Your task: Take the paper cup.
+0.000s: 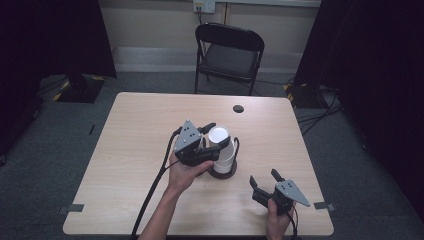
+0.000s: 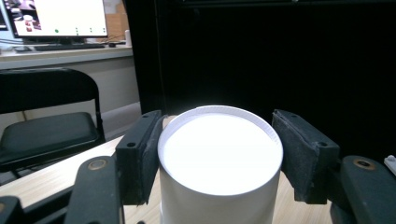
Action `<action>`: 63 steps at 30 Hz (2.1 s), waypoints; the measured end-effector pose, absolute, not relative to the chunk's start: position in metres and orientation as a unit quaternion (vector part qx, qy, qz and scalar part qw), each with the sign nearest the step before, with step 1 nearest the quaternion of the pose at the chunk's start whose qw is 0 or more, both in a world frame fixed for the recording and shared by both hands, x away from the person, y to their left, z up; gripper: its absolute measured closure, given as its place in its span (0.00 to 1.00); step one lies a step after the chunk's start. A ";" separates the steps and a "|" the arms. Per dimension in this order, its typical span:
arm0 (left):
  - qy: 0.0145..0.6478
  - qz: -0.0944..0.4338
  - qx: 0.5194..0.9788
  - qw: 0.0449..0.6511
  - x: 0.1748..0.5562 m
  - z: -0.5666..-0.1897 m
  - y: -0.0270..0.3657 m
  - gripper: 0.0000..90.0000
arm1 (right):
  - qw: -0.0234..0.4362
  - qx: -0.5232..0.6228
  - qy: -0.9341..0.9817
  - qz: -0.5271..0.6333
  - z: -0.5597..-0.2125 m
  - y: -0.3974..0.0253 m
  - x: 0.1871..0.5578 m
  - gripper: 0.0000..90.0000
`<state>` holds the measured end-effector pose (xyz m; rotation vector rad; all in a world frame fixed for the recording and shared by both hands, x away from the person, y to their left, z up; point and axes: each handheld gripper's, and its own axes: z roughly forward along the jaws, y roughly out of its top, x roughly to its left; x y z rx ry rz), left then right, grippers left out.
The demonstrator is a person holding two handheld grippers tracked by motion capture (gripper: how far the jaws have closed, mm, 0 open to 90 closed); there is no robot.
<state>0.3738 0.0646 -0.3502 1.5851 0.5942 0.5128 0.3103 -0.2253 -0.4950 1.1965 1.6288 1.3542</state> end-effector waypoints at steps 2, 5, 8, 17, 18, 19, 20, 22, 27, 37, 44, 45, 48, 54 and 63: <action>0.265 0.216 0.692 0.636 0.372 -0.350 0.067 0.40 | 0.344 0.460 0.630 0.522 -0.495 -0.225 0.310 0.17; 0.266 0.210 0.695 0.634 0.369 -0.351 0.070 0.40 | 0.343 0.459 0.631 0.522 -0.495 -0.225 0.311 0.17; 0.267 0.203 0.695 0.636 0.367 -0.354 0.072 0.40 | 0.343 0.459 0.632 0.522 -0.495 -0.225 0.311 0.17; 0.264 0.197 0.685 0.650 0.359 -0.360 0.080 0.40 | 0.337 0.462 0.634 0.521 -0.495 -0.225 0.311 0.17; 0.266 0.196 0.683 0.651 0.358 -0.361 0.080 0.40 | 0.336 0.461 0.634 0.521 -0.495 -0.225 0.311 0.17; 0.264 0.195 0.684 0.652 0.357 -0.361 0.080 0.40 | 0.336 0.461 0.635 0.522 -0.495 -0.225 0.312 0.17; 0.264 0.192 0.683 0.653 0.356 -0.362 0.081 0.40 | 0.335 0.460 0.635 0.522 -0.495 -0.225 0.312 0.17; 0.265 0.186 0.680 0.658 0.354 -0.363 0.082 0.40 | 0.336 0.460 0.636 0.521 -0.495 -0.225 0.312 0.17; 0.275 0.162 0.675 0.666 0.349 -0.368 0.085 0.40 | 0.335 0.455 0.639 0.522 -0.494 -0.224 0.311 0.18; 0.298 0.135 0.678 0.658 0.342 -0.382 0.088 0.40 | 0.316 0.434 0.657 0.530 -0.494 -0.214 0.309 0.30; 0.311 0.122 0.679 0.653 0.341 -0.394 0.092 0.40 | 0.280 0.376 0.685 0.558 -0.487 -0.191 0.298 0.45; 0.315 0.121 0.674 0.658 0.339 -0.396 0.093 0.40 | 0.279 0.365 0.689 0.561 -0.486 -0.188 0.296 0.46; 0.322 0.115 0.670 0.659 0.336 -0.402 0.094 0.40 | 0.275 0.332 0.701 0.568 -0.484 -0.177 0.292 0.49; 0.334 0.084 0.666 0.662 0.331 -0.414 0.094 0.40 | 0.275 0.296 0.707 0.580 -0.486 -0.162 0.287 0.54; 0.345 0.031 0.658 0.669 0.321 -0.417 0.103 0.40 | 0.290 0.248 0.712 0.589 -0.487 -0.150 0.282 0.62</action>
